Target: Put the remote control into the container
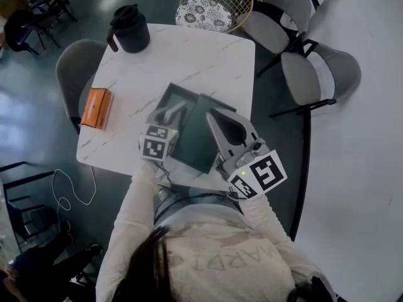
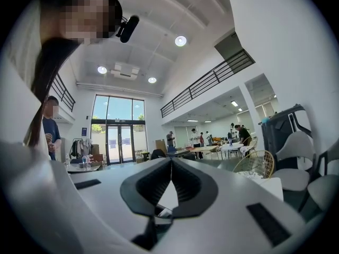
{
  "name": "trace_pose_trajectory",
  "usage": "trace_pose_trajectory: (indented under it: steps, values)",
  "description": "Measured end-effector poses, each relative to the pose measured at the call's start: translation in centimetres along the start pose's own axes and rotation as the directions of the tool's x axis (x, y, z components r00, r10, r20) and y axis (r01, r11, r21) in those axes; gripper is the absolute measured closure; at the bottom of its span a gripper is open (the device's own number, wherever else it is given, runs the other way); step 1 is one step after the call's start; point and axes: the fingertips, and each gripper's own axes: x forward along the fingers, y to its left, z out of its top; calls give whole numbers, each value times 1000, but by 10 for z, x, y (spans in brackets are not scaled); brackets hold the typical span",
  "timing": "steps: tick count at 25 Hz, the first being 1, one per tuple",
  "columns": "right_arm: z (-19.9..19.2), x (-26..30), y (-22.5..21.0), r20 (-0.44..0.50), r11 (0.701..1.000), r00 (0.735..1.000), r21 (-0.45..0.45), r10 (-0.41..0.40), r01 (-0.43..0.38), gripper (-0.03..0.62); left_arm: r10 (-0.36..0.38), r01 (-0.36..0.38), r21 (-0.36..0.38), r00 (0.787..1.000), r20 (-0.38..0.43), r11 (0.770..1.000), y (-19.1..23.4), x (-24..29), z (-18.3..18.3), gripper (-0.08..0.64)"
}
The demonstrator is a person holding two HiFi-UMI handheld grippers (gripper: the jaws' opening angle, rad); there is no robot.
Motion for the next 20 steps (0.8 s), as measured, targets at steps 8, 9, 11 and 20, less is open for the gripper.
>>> trace_pose_trajectory:
  steps: [8, 9, 11, 20]
  values:
    - [3, 1, 6, 12, 1000, 1000, 1, 9, -9, 575, -12, 20, 60, 991, -135, 998, -7, -7, -21, 474]
    - [3, 1, 7, 13, 1000, 1000, 1, 10, -11, 575, -11, 20, 59, 989, -149, 998, -7, -8, -24, 474]
    - [3, 0, 9, 15, 1000, 1000, 1, 14, -14, 575, -8, 20, 64, 985, -175, 998, -7, -9, -30, 474]
    - [5, -2, 12, 19, 1000, 1000, -1, 20, -20, 575, 1, 28, 89, 953, -304, 996, -7, 1, -58, 474]
